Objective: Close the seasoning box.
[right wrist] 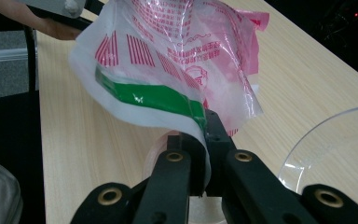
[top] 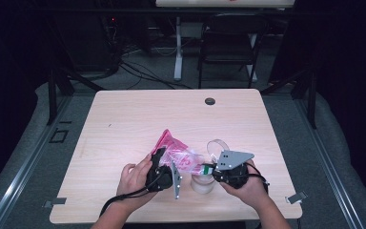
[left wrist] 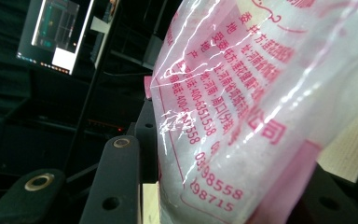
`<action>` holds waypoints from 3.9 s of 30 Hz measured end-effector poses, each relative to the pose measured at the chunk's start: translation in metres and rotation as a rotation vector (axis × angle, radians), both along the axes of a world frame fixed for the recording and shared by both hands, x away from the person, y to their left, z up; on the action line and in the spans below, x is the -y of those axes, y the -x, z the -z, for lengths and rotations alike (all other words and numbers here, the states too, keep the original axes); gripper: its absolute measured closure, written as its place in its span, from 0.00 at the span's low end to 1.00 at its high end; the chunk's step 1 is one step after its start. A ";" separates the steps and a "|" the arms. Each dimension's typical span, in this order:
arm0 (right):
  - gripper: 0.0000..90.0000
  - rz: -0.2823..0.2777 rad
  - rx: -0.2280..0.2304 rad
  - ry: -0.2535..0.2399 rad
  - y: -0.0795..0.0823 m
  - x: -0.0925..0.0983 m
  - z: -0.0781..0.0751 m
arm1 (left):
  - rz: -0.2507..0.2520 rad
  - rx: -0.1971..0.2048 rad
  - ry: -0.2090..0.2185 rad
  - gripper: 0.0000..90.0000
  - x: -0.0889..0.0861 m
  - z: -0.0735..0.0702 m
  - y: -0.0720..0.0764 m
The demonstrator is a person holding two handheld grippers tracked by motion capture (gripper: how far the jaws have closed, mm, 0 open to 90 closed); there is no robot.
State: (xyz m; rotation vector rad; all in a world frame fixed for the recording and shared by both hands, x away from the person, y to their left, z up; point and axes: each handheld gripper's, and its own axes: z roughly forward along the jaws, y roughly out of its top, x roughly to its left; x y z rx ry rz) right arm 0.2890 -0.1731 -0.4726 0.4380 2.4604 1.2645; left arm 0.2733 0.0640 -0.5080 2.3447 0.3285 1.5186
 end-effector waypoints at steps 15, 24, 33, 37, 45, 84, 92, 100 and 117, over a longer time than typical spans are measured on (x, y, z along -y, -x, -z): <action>1.00 -0.027 0.013 -0.013 -0.003 -0.008 -0.004 | -0.029 -0.085 0.085 0.71 -0.006 0.009 -0.003; 1.00 -0.031 0.016 -0.005 -0.004 -0.011 -0.004 | -0.038 -0.151 0.163 0.72 -0.008 0.018 -0.005; 1.00 -0.028 0.023 -0.007 -0.004 -0.014 -0.003 | -0.055 -0.211 0.261 0.74 -0.009 0.028 -0.006; 1.00 -0.031 0.022 0.000 -0.004 -0.016 -0.003 | -0.058 -0.242 0.289 0.74 -0.010 0.031 -0.007; 0.99 -0.038 0.018 0.002 -0.004 -0.020 -0.002 | -0.075 -0.329 0.373 0.75 -0.013 0.041 -0.010; 0.57 0.037 0.006 -0.159 -0.007 -0.014 -0.016 | -0.088 -0.510 0.587 0.77 -0.030 0.058 -0.021; 0.55 0.063 0.008 -0.187 -0.007 -0.007 -0.020 | -0.087 -0.529 0.633 0.79 -0.039 0.057 -0.023; 0.54 0.073 0.017 -0.199 -0.007 -0.006 -0.021 | -0.104 -0.520 0.688 0.79 -0.053 0.050 -0.025; 0.54 0.097 0.030 -0.195 -0.006 -0.001 -0.021 | -0.222 -0.442 0.776 0.79 -0.115 0.029 -0.026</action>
